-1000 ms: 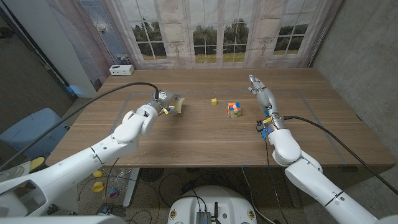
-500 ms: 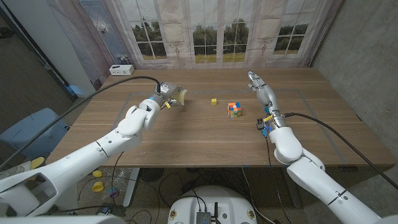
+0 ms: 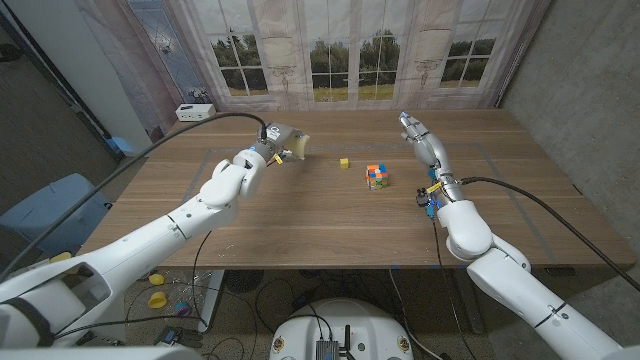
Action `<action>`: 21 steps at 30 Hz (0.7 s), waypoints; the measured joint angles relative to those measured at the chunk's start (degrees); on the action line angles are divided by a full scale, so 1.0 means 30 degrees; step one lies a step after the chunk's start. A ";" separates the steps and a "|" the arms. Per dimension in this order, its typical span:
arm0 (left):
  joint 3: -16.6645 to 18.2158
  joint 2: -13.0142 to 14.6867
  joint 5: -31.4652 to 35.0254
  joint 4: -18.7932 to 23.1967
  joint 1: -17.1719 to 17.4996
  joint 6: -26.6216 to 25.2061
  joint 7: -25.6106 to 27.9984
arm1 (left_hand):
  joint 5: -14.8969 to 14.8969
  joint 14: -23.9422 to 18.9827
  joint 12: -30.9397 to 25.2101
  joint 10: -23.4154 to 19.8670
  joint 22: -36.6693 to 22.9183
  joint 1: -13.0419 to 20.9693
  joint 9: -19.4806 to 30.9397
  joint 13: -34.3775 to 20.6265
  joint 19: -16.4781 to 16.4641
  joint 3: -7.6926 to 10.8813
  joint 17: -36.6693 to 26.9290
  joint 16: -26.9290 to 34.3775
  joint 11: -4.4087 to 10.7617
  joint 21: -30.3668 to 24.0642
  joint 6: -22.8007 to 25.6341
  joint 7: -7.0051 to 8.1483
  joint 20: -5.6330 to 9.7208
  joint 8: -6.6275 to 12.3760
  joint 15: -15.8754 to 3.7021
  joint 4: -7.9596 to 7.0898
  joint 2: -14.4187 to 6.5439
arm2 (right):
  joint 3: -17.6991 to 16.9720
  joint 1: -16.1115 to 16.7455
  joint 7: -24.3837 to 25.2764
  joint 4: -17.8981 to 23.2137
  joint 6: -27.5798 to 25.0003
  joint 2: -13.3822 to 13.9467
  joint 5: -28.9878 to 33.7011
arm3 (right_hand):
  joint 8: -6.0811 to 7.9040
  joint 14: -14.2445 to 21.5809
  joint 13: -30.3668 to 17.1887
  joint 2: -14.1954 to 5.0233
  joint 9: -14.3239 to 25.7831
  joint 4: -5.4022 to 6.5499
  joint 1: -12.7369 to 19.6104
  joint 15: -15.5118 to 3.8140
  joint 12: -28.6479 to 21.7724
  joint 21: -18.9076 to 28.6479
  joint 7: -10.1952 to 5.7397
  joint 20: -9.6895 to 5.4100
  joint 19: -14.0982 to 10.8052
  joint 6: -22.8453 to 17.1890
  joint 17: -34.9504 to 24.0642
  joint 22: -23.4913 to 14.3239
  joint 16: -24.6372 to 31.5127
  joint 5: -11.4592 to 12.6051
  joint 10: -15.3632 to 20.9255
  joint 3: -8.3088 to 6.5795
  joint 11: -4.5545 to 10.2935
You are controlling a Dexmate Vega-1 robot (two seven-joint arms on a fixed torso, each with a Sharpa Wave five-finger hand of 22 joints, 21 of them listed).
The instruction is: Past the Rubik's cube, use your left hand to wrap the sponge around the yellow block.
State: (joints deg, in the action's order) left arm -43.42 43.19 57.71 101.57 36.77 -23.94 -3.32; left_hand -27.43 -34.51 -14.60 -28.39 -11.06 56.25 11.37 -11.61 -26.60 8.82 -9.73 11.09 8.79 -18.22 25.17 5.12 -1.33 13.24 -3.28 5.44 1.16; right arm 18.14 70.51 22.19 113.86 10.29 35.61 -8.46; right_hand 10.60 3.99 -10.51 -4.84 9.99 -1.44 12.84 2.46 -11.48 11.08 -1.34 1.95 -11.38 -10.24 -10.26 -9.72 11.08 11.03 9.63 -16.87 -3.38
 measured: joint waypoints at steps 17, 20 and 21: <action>-0.0754 -0.0830 0.0260 -0.0906 -0.1231 0.0287 0.0130 | 0.0000 0.0001 0.0092 -0.0001 0.0001 -0.0074 -0.0004 0.0002 0.0000 -0.0080 0.0002 0.0001 -0.0001 0.0001 -0.0002 0.0000 0.0000 -0.0110 0.0001 -0.0078 -0.0072 | -0.0373 -0.0235 -0.0521 0.0310 -0.0300 0.0642 -0.0200 | 0.0000 0.0070 -0.0099 0.0000 0.0000 0.0003 0.0000 0.0071 0.0000 0.0000 0.0001 0.0000 0.0001 0.0002 0.0000 0.0000 0.0000 0.0000 -0.0001 0.0002 0.0000; -0.0978 -0.1090 0.0277 -0.1241 -0.1579 0.0423 0.0235 | 0.0000 0.0001 0.0092 -0.0001 0.0001 -0.0073 -0.0004 0.0003 0.0000 -0.0080 0.0001 0.0001 -0.0001 0.0001 -0.0001 0.0000 -0.0001 -0.0110 0.0001 -0.0078 -0.0071 | -0.0435 -0.0239 -0.0658 0.0393 -0.0404 0.0755 -0.0254 | 0.0000 0.0070 -0.0098 0.0000 0.0001 0.0004 0.0000 0.0071 0.0000 0.0000 0.0001 -0.0001 0.0001 0.0002 0.0000 0.0000 0.0000 0.0000 -0.0002 0.0002 0.0000; -0.1119 -0.1262 0.0282 -0.1460 -0.1816 0.0464 0.0265 | 0.0000 0.0001 0.0092 -0.0001 0.0000 -0.0073 -0.0004 0.0003 0.0000 -0.0080 0.0001 0.0001 -0.0001 0.0001 -0.0002 0.0000 0.0000 -0.0109 0.0001 -0.0078 -0.0072 | -0.0463 -0.0239 -0.0715 0.0422 -0.0470 0.0796 -0.0286 | 0.0000 0.0070 -0.0098 0.0000 0.0000 0.0003 0.0000 0.0070 0.0000 0.0000 0.0001 0.0000 0.0001 0.0002 0.0000 -0.0001 0.0000 0.0000 -0.0001 0.0002 0.0000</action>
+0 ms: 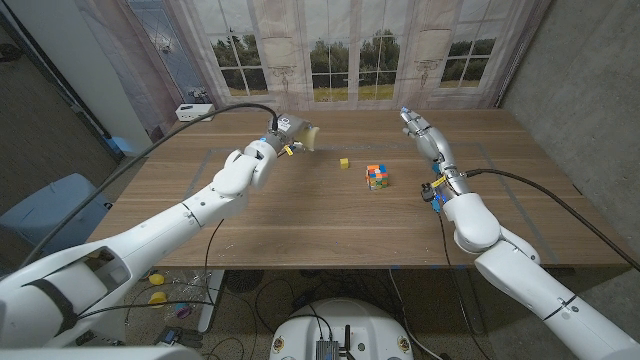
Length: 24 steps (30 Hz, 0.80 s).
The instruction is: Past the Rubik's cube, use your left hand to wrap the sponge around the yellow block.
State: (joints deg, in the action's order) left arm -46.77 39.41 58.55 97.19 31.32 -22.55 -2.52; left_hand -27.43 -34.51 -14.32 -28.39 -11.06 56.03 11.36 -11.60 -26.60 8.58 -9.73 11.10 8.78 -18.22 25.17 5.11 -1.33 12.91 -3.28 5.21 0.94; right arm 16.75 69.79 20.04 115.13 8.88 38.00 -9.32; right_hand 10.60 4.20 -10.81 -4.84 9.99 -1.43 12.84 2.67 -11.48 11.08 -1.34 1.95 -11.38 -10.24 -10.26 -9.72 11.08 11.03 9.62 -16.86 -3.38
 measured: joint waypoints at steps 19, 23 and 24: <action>-0.0952 -0.1005 0.0136 -0.1151 -0.1253 0.0479 0.0231 | 0.0000 0.0001 0.0000 -0.0009 0.0001 0.0001 -0.0003 0.0005 0.0001 -0.0092 0.0000 -0.0098 0.0008 0.0001 -0.0001 0.0000 0.0000 -0.0072 0.0000 -0.0091 0.0001 | -0.0719 0.0805 -0.0171 0.0611 -0.0136 0.0631 -0.0229 | 0.0000 -0.0001 0.0002 0.0000 0.0000 -0.0051 0.0000 0.0000 0.0000 0.0000 0.0000 0.0000 0.0000 0.0001 0.0000 0.0000 0.0000 0.0000 -0.0001 -0.0052 0.0000; -0.1183 -0.1217 0.0144 -0.1365 -0.1513 0.0586 0.0231 | 0.0000 0.0001 0.0000 -0.0009 0.0002 0.0000 -0.0004 0.0007 0.0001 -0.0158 0.0000 -0.0097 0.0008 0.0001 -0.0001 0.0000 0.0000 -0.0071 0.0001 -0.0158 0.0002 | -0.0925 0.1063 -0.0175 0.0737 -0.0157 0.0749 -0.0280 | 0.0000 -0.0001 0.0003 0.0000 0.0001 -0.0088 0.0000 0.0000 0.0000 0.0000 0.0001 0.0000 0.0000 0.0001 0.0000 0.0000 0.0000 0.0000 0.0069 -0.0014 -0.0072; -0.1343 -0.1375 0.0146 -0.1509 -0.1691 0.0616 0.0232 | 0.0000 0.0001 0.0012 -0.0009 0.0001 0.0000 -0.0004 0.0006 0.0000 -0.0158 0.0001 -0.0097 0.0008 0.0001 -0.0001 0.0000 0.0000 -0.0072 0.0000 -0.0157 0.0002 | -0.0999 0.1163 -0.0174 0.0778 -0.0164 0.0784 -0.0292 | 0.0000 0.0000 0.0003 0.0000 0.0001 -0.0129 0.0000 0.0000 0.0000 0.0000 0.0000 0.0000 0.0000 0.0001 0.0000 0.0001 0.0000 0.0000 0.0070 0.0027 -0.0071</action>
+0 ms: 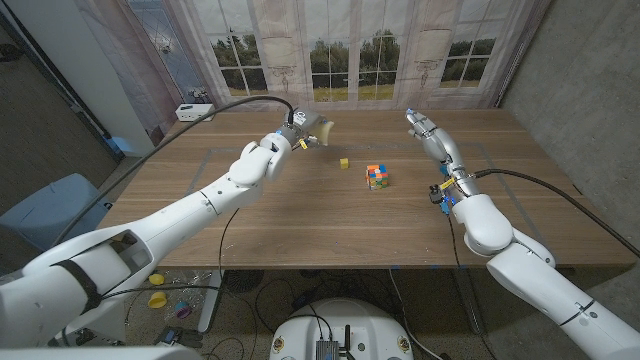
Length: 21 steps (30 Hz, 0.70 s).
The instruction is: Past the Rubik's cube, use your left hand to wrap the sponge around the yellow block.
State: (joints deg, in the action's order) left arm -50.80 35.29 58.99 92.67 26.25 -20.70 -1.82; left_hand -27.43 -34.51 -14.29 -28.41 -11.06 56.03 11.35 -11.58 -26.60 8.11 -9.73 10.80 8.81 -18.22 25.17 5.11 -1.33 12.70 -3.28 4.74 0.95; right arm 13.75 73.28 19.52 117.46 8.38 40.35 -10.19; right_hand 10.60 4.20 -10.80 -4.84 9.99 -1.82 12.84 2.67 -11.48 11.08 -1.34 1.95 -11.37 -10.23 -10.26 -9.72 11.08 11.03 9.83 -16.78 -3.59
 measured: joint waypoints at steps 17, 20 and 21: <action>-0.0878 -0.0806 -0.0008 -0.0697 -0.0777 0.0293 -0.0163 | 0.0000 0.0000 0.0120 0.0000 0.0001 0.0000 -0.0003 0.0001 0.0000 -0.0080 0.0000 0.0001 -0.0001 0.0081 0.0000 0.0000 0.0000 -0.0076 0.0000 -0.0079 0.0000 | -0.0913 0.1218 0.0284 0.0460 0.0164 0.0157 -0.0011 | 0.0000 -0.0001 0.0002 0.0000 -0.0001 0.0001 0.0000 -0.0001 0.0000 0.0000 0.0000 0.0000 0.0000 0.0000 0.0000 0.0000 0.0000 0.0000 -0.0003 0.0000 0.0001; -0.0995 -0.0881 -0.0008 -0.0738 -0.0841 0.0324 -0.0242 | 0.0000 0.0000 0.0120 -0.0068 0.0001 0.0000 -0.0003 0.0003 0.0000 -0.0079 0.0000 0.0001 0.0066 0.0081 0.0000 0.0000 0.0000 -0.0076 0.0000 -0.0079 0.0001 | -0.1036 0.1374 0.0298 0.0484 0.0233 0.0158 -0.0002 | 0.0000 -0.0001 0.0002 0.0000 0.0000 0.0001 0.0000 -0.0001 0.0000 0.0000 0.0000 0.0000 0.0000 0.0001 0.0000 0.0000 0.0000 0.0000 -0.0003 0.0000 0.0002; -0.1003 -0.0885 -0.0008 -0.0740 -0.0845 0.0338 -0.0270 | 0.0000 0.0000 0.0120 -0.0068 0.0000 0.0000 -0.0003 0.0003 0.0000 -0.0079 0.0000 0.0001 0.0066 0.0081 0.0000 0.0000 0.0000 -0.0076 0.0000 -0.0079 0.0001 | -0.1078 0.1431 0.0298 0.0486 0.0237 0.0157 -0.0001 | 0.0000 -0.0001 0.0002 0.0000 0.0000 0.0001 0.0000 -0.0001 0.0000 0.0000 0.0000 0.0000 0.0000 0.0000 0.0000 0.0000 0.0000 0.0000 -0.0002 0.0000 0.0002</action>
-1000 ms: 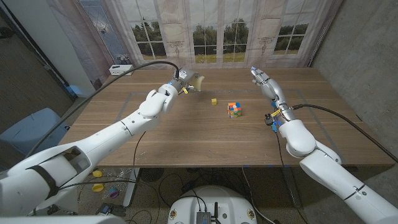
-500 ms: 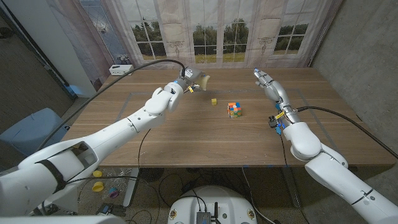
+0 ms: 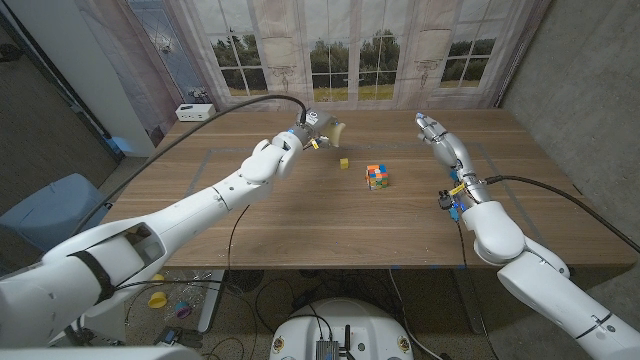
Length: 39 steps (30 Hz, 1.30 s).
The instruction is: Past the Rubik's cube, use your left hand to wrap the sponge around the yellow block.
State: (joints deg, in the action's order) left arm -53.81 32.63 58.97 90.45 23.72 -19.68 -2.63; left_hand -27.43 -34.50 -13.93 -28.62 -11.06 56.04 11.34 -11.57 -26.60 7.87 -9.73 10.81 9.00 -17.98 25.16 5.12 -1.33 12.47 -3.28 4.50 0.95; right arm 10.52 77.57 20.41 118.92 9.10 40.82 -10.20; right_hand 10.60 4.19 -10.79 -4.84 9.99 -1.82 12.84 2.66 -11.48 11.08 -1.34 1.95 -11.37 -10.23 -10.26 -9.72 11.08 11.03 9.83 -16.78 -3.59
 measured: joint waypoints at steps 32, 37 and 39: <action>-0.1386 -0.1322 -0.0306 -0.1523 -0.0841 0.0484 -0.0749 | 0.0000 0.0000 0.0148 -0.0067 0.0001 0.0000 -0.0004 0.0002 0.0004 -0.0222 0.0001 0.0001 -0.0070 -0.0001 0.0036 0.0035 0.0004 0.0000 0.0000 -0.0043 0.0000 | -0.1412 0.1541 -0.0389 0.0277 0.0524 -0.0064 -0.0135 | 0.0000 0.0175 0.0002 0.0000 0.0000 0.0001 0.0000 -0.0036 0.0084 0.0000 0.0000 0.0000 -0.0001 0.0000 0.0001 0.0000 0.0000 0.0000 -0.0001 0.0000 0.0001; -0.1597 -0.1511 -0.0423 -0.1878 -0.0990 0.0489 -0.0887 | 0.0000 0.0000 0.0148 -0.0067 0.0001 0.0000 -0.0004 0.0002 0.0003 -0.0371 0.0000 0.0001 -0.0071 -0.0001 0.0035 0.0035 0.0004 0.0000 0.0000 -0.0050 0.0000 | -0.1514 0.1547 -0.0523 0.0195 0.0526 -0.0070 -0.0238 | 0.0000 0.0174 0.0003 0.0000 -0.0001 0.0002 0.0000 -0.0037 0.0087 0.0000 0.0000 0.0000 0.0000 0.0000 0.0000 0.0000 0.0000 0.0000 0.0069 0.0000 -0.0070; -0.1664 -0.1580 -0.0503 -0.2015 -0.1052 0.0489 -0.0932 | 0.0000 0.0000 0.0148 -0.0066 0.0001 0.0000 -0.0005 0.0003 0.0003 -0.0371 0.0000 0.0001 -0.0071 -0.0001 0.0035 0.0035 0.0003 0.0000 0.0000 -0.0050 0.0000 | -0.1555 0.1544 -0.0602 0.0143 0.0526 -0.0071 -0.0304 | 0.0000 0.0174 0.0002 0.0000 0.0000 0.0002 0.0000 -0.0037 0.0087 0.0000 0.0000 0.0000 0.0000 0.0000 0.0001 0.0000 0.0000 0.0000 0.0069 0.0000 -0.0070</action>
State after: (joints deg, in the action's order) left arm -58.80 27.89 57.46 84.40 20.56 -18.22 -5.43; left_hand -27.43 -34.50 -13.49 -28.82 -11.05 56.04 11.32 -11.56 -26.59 6.76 -9.73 10.81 8.79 -17.98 25.27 5.22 -1.32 12.47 -3.28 4.35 0.95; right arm 5.85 82.21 18.60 119.35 10.67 40.61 -11.11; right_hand 10.60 4.71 -10.79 -4.84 9.99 -1.81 12.84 2.55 -11.21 11.08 -1.34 1.95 -11.38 -10.23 -10.25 -9.72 11.08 11.03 10.03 -16.78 -3.80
